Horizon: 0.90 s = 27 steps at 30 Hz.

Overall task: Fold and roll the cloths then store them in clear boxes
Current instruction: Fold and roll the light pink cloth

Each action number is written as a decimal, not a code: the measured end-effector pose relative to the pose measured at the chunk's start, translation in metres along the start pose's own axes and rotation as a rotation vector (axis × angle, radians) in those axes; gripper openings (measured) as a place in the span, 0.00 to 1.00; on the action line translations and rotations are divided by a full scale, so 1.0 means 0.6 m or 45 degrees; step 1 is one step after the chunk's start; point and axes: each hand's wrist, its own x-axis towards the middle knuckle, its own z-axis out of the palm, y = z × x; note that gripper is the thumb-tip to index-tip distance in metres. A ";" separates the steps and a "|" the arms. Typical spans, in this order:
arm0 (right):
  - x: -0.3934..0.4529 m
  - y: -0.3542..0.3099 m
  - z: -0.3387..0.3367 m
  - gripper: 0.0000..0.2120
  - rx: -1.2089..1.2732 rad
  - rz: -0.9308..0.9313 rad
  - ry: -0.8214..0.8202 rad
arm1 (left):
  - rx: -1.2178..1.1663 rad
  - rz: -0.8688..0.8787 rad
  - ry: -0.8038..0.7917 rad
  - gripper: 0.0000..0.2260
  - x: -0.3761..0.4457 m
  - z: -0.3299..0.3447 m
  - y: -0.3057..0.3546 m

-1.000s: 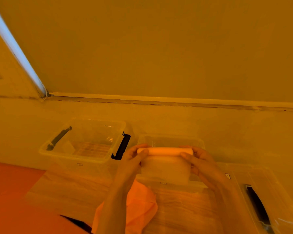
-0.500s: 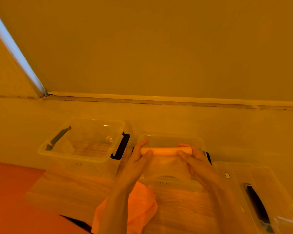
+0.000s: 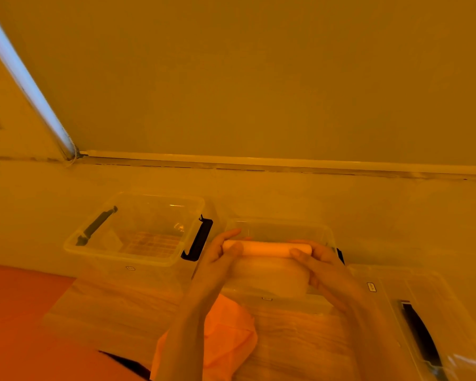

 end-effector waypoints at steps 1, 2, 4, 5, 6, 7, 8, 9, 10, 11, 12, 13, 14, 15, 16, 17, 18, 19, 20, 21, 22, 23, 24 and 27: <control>0.000 0.000 -0.002 0.17 0.025 -0.025 -0.020 | -0.005 -0.044 0.028 0.15 0.001 0.000 0.001; 0.000 -0.001 -0.003 0.16 0.055 -0.044 -0.035 | 0.006 -0.075 0.056 0.14 0.002 0.001 0.003; 0.000 0.000 -0.005 0.16 0.097 -0.065 -0.058 | 0.054 -0.089 0.096 0.10 0.002 0.001 0.003; 0.000 0.001 -0.006 0.16 0.107 -0.067 -0.068 | 0.060 -0.079 0.099 0.08 0.001 0.000 0.002; -0.001 0.000 -0.007 0.17 0.130 -0.065 -0.083 | 0.047 -0.069 0.088 0.08 0.001 0.000 0.002; -0.001 0.000 -0.008 0.18 0.159 -0.062 -0.095 | 0.036 -0.064 0.073 0.08 0.000 -0.001 0.002; -0.002 -0.002 -0.008 0.18 0.187 -0.057 -0.099 | 0.030 -0.064 0.067 0.08 0.000 -0.001 0.003; -0.001 -0.002 -0.008 0.19 0.207 -0.052 -0.091 | 0.036 -0.061 0.070 0.08 -0.001 -0.002 0.005; -0.001 -0.005 -0.007 0.18 0.216 -0.051 -0.072 | 0.040 -0.059 0.069 0.08 -0.001 -0.002 0.007; -0.001 -0.007 -0.004 0.16 0.193 -0.061 -0.045 | 0.041 -0.051 0.059 0.09 -0.001 -0.001 0.009; -0.001 -0.008 -0.003 0.12 0.130 -0.083 -0.005 | 0.044 -0.043 0.044 0.09 -0.001 0.000 0.011; 0.003 -0.004 -0.005 0.09 0.048 -0.109 0.033 | 0.052 -0.030 0.031 0.09 -0.001 0.001 0.011; 0.007 0.000 -0.008 0.08 -0.025 -0.128 0.056 | 0.061 -0.017 0.029 0.08 -0.002 0.003 0.012; 0.011 0.004 -0.010 0.07 -0.085 -0.137 0.071 | 0.075 -0.006 0.032 0.08 -0.003 0.003 0.012; 0.013 0.006 -0.012 0.07 -0.126 -0.141 0.080 | 0.090 0.001 0.030 0.09 -0.003 0.002 0.012; 0.016 0.009 -0.014 0.07 -0.150 -0.136 0.082 | 0.097 0.006 0.019 0.09 -0.003 0.002 0.013; 0.016 0.008 -0.014 0.08 -0.142 -0.127 0.077 | 0.087 0.007 0.002 0.09 -0.003 0.002 0.014; 0.019 0.009 -0.016 0.10 -0.101 -0.118 0.080 | 0.068 0.003 -0.014 0.10 -0.003 0.002 0.014; 0.023 0.011 -0.018 0.13 -0.036 -0.110 0.087 | 0.049 -0.006 -0.025 0.10 -0.003 0.002 0.013; 0.026 0.013 -0.019 0.15 0.042 -0.102 0.087 | 0.026 -0.017 -0.030 0.11 -0.003 0.002 0.013; 0.029 0.015 -0.019 0.17 0.107 -0.086 0.092 | -0.003 -0.025 -0.037 0.12 -0.003 0.002 0.012; 0.031 0.016 -0.018 0.17 0.138 -0.069 0.104 | -0.033 -0.028 -0.047 0.12 -0.002 0.001 0.010; 0.031 0.014 -0.015 0.15 0.135 -0.057 0.114 | -0.057 -0.029 -0.053 0.12 -0.001 0.001 0.010; 0.025 0.013 -0.006 0.20 0.044 -0.061 0.171 | -0.071 -0.024 -0.010 0.10 0.002 0.002 0.014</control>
